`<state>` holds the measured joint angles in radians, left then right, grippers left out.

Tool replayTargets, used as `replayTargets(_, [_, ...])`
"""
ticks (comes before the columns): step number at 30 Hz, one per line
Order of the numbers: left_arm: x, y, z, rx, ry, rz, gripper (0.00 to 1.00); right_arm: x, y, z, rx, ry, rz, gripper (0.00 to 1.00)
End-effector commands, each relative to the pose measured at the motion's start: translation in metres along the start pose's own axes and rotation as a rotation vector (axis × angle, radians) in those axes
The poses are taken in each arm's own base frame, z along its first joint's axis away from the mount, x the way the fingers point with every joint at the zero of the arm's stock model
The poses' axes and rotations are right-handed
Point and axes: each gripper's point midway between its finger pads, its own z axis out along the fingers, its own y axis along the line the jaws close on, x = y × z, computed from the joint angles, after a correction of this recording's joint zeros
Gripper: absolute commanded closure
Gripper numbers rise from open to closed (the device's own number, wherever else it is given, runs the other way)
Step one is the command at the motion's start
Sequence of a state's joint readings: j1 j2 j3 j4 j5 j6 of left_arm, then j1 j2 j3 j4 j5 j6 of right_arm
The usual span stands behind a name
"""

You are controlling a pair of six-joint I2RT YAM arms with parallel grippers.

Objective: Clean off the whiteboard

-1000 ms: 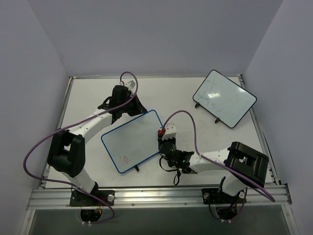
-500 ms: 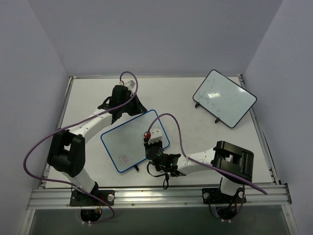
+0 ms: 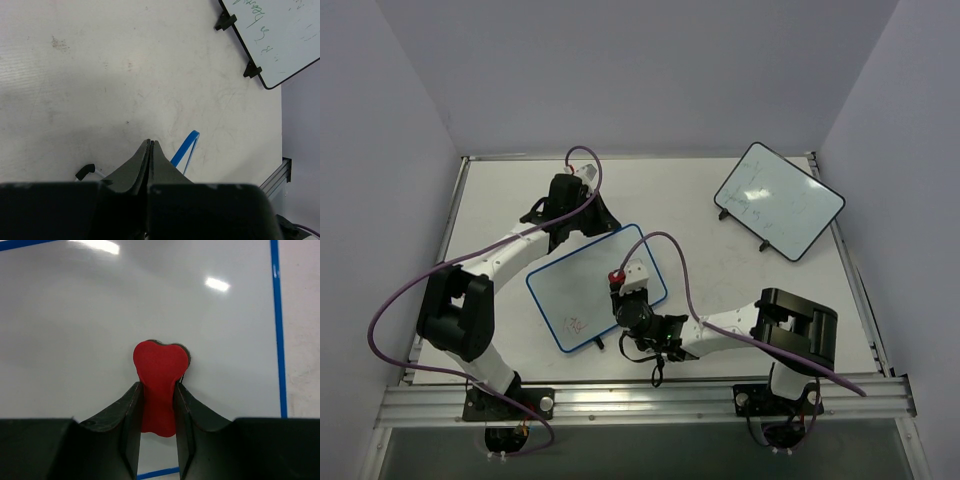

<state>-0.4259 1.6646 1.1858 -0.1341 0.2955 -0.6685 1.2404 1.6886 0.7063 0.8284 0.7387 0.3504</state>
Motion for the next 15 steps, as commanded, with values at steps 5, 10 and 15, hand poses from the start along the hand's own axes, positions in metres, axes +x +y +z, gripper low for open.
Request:
replayTargets(5, [-0.004,-0.021,-0.011,0.057,-0.017,0.024,0.98,0.010,-0.067,-0.004,0.137,0.043,0.026,1.00])
replayTargets(10, [-0.004,-0.022,-0.011,0.063,-0.014,0.015,0.98,0.010,-0.083,-0.007,0.176,0.044,0.030,1.00])
replayTargets(15, [-0.008,-0.020,-0.013,0.045,-0.030,-0.006,0.97,0.005,-0.088,-0.012,0.176,0.033,0.042,1.00])
